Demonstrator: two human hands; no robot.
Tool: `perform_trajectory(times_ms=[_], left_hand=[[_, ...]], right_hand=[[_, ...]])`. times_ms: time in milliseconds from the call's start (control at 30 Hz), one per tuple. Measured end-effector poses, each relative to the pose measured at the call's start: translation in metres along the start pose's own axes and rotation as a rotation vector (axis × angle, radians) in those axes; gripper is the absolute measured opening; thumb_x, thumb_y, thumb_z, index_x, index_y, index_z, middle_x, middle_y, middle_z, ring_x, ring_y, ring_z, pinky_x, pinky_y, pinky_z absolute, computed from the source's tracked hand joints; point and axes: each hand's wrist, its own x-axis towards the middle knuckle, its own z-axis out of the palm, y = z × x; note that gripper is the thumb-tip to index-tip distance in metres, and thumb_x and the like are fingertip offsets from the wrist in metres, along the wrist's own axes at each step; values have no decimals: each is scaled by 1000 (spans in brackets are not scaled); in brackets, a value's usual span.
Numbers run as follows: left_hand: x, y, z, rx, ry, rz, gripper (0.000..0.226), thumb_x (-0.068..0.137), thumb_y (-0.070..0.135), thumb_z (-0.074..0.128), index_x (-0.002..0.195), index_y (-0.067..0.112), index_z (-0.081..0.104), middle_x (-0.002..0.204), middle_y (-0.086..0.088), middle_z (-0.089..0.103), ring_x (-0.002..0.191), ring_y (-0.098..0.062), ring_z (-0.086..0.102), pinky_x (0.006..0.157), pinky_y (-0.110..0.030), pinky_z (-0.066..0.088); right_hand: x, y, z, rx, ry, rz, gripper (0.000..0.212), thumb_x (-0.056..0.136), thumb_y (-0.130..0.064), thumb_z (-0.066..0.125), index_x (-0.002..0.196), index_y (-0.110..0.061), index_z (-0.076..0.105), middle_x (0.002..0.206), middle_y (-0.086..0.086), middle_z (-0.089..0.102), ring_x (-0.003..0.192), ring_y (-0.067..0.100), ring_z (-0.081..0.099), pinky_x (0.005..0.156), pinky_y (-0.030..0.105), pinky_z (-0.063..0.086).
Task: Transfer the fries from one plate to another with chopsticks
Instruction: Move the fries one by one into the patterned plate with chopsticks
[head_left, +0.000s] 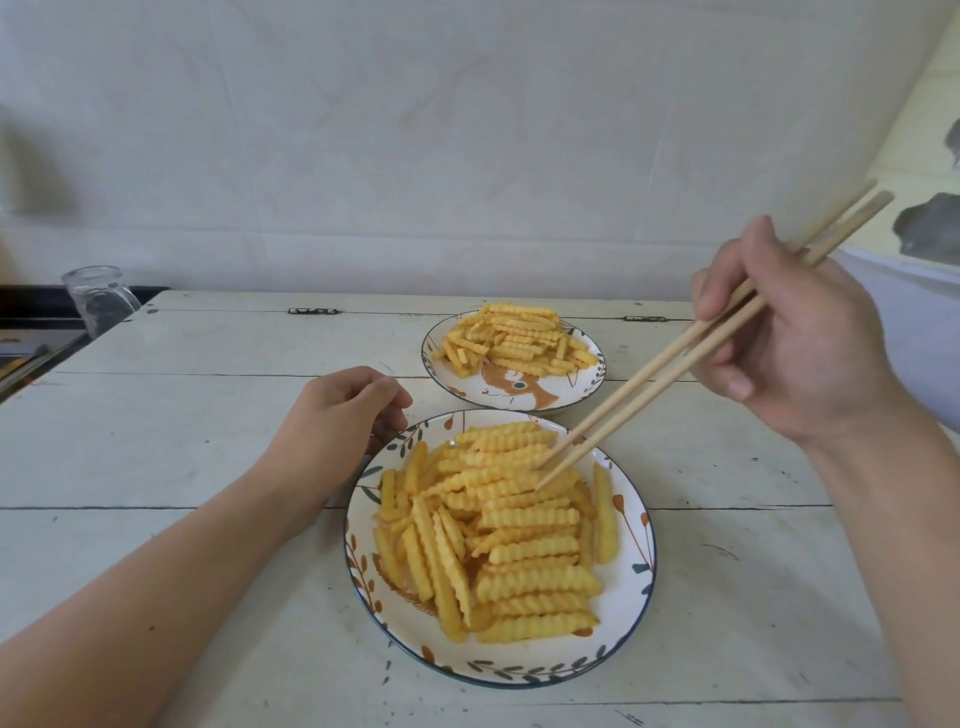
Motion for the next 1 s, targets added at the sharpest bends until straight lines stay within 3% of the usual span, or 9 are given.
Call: perform_trajectory(times_ms=[133, 233, 300, 400, 500, 700, 867, 1000], left_hand=[[0, 0, 0, 2, 3, 2, 28, 103, 16, 54, 85, 8, 74, 72, -2, 70, 70, -16, 61, 74, -32, 51], [0, 0, 0, 4, 0, 1, 29, 103, 16, 53, 85, 8, 74, 73, -3, 70, 71, -17, 62, 75, -33, 51], [0, -1, -1, 10, 0, 5, 29, 103, 16, 53, 84, 9, 74, 73, -3, 71, 71, -17, 62, 74, -34, 51], [0, 0, -1, 9, 0, 7, 29, 103, 16, 53, 84, 9, 74, 72, -2, 71, 70, -16, 62, 74, -33, 51], [0, 0, -1, 5, -2, 9, 29, 103, 15, 52, 86, 7, 74, 70, -1, 70, 69, -15, 62, 74, -32, 52], [0, 1, 0, -6, -1, 6, 28, 103, 14, 53, 86, 6, 74, 68, 0, 69, 64, -11, 62, 75, -31, 52], [-1, 0, -1, -3, -2, 9, 29, 103, 15, 53, 86, 6, 74, 68, 0, 69, 65, -12, 62, 75, -31, 53], [0, 1, 0, -3, -4, 11, 29, 103, 15, 53, 86, 6, 74, 68, 0, 69, 66, -12, 62, 75, -32, 52]], right_hand=[[-2, -1, 2, -80, -76, 14, 43, 80, -52, 67, 59, -15, 65, 50, 10, 40, 37, 18, 36, 37, 16, 30], [-2, -5, -2, -81, -36, -23, 39, 89, -40, 67, 58, -16, 65, 49, 8, 39, 38, 18, 27, 39, 15, 27], [1, -4, -3, -16, 60, -50, 45, 100, -30, 53, 58, -17, 63, 50, 4, 40, 40, 19, 22, 40, 14, 25], [8, 5, -4, 55, 290, -102, 47, 104, -29, 49, 60, -20, 63, 60, -1, 52, 44, 13, 34, 41, 18, 23], [12, 27, -5, -232, 435, -139, 43, 105, -32, 48, 68, -19, 65, 54, -2, 52, 39, 14, 42, 40, 22, 29], [8, 60, 10, -431, 297, -68, 38, 106, -30, 46, 82, -11, 67, 55, -1, 53, 41, 18, 49, 42, 24, 39], [9, 69, 9, -479, 305, -55, 38, 105, -34, 48, 78, -17, 67, 55, 0, 53, 43, 20, 50, 43, 25, 40], [11, 68, 7, -478, 338, -44, 40, 106, -33, 46, 77, -12, 65, 55, 4, 52, 42, 20, 48, 42, 23, 39]])
